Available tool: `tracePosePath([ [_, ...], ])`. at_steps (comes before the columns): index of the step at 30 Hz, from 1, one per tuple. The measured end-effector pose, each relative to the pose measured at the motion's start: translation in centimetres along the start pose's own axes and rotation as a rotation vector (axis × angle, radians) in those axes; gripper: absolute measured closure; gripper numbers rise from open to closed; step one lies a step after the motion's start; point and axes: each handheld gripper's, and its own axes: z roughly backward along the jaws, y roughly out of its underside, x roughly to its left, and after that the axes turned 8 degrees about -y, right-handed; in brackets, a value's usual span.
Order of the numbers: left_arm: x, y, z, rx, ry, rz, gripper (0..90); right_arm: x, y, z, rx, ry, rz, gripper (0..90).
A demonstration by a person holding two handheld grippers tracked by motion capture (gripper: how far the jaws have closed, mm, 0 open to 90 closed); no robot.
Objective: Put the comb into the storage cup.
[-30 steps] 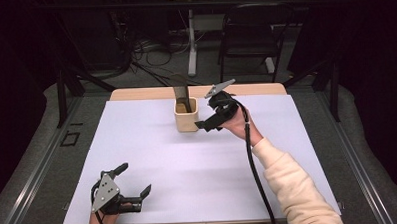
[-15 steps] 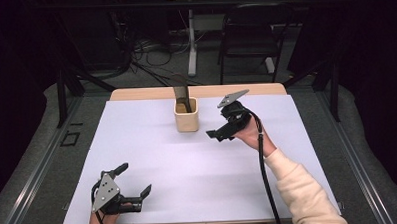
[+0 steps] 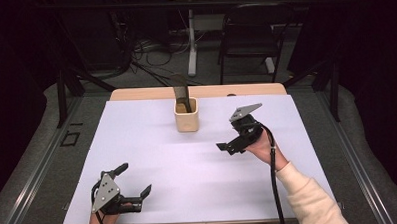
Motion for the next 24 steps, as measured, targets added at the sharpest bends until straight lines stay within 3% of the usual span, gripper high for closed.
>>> tracePosePath([
  [24, 0.0, 0.1, 0.0, 0.006, -0.003, -0.001, 0.2, 2.4, 7.0, 2.2, -0.001, 0.020, -0.031, 0.0],
])
